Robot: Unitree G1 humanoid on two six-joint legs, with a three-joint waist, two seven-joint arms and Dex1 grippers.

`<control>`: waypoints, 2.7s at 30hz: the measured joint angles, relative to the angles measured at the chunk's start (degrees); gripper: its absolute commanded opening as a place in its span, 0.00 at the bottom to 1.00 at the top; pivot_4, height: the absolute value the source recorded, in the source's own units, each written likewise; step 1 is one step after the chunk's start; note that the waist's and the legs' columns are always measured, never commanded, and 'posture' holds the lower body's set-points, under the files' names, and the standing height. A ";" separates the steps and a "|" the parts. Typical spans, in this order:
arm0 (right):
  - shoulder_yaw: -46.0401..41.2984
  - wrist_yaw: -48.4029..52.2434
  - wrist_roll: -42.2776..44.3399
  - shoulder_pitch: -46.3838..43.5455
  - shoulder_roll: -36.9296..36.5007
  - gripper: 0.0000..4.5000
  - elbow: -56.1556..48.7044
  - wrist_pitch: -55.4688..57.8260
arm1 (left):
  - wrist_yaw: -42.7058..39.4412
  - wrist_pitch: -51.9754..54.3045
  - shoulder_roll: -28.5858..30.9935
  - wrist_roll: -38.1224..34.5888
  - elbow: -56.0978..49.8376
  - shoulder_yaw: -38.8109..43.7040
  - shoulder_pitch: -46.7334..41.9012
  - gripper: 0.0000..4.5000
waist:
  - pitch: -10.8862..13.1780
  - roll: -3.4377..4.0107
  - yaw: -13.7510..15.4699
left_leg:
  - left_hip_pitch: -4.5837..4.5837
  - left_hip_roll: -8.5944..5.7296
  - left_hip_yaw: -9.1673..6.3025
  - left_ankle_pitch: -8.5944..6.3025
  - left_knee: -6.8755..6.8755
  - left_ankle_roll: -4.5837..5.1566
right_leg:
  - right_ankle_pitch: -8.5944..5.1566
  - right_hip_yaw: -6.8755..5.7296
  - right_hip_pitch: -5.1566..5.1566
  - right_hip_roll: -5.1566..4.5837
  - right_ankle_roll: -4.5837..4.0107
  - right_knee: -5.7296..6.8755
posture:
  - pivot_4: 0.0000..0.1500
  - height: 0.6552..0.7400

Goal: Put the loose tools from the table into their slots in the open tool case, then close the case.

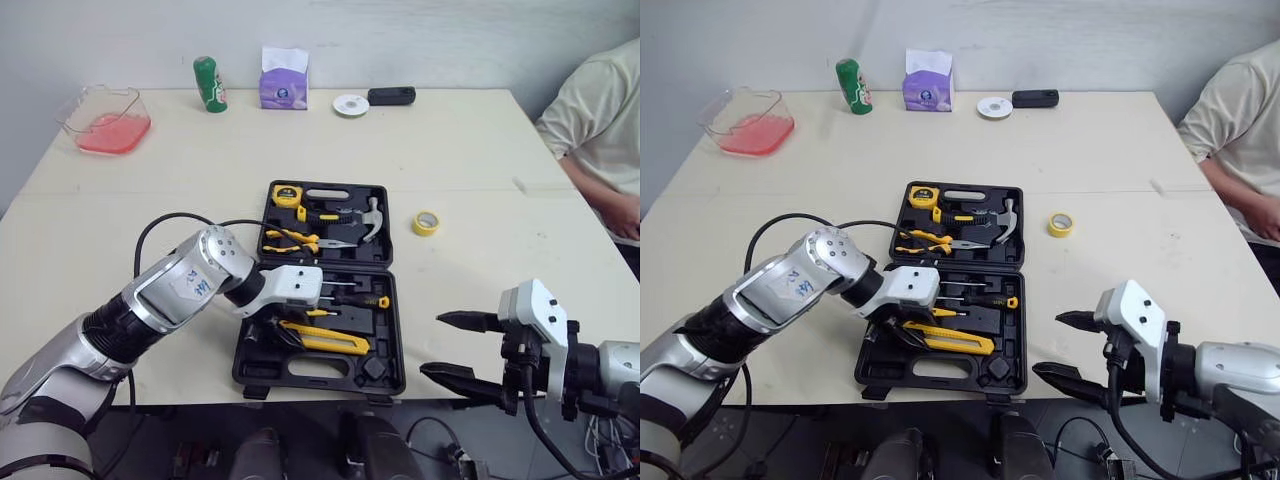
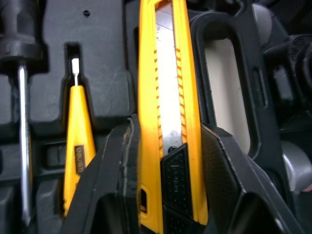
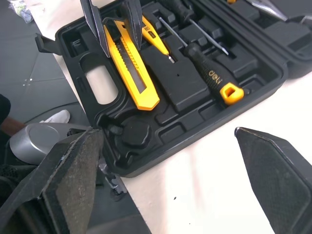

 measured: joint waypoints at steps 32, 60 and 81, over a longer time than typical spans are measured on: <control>6.76 2.49 -0.18 -7.12 -1.64 1.00 1.25 -2.20 | -0.51 -29.47 -14.45 -5.27 14.23 17.58 17.13 0.02 | 0.00 -0.02 -0.04 | 0.03 -0.01 -0.06 0.02 0.07 0.04 | 0.03 -0.03 0.02 -0.13 0.04 0.11 | 1.00 1.00; 8.54 2.72 -0.44 -8.50 -2.57 1.00 3.15 -2.15 | 0.90 -41.22 -15.01 -2.11 16.84 18.81 23.47 0.02 | -1.06 0.21 -0.37 | 1.01 0.10 -0.01 -0.30 -0.26 0.20 | -0.08 -0.03 0.94 -0.11 -0.03 -0.17 | 1.00 1.00; 9.68 2.85 -0.90 -9.17 -2.56 1.00 3.27 -2.33 | -0.91 -34.68 -7.88 2.40 9.78 15.04 21.67 0.02 | -1.01 0.19 -0.16 | 1.03 0.06 -0.03 -0.47 -0.20 0.43 | -0.07 0.03 1.00 -0.16 -0.01 -0.24 | 1.00 1.00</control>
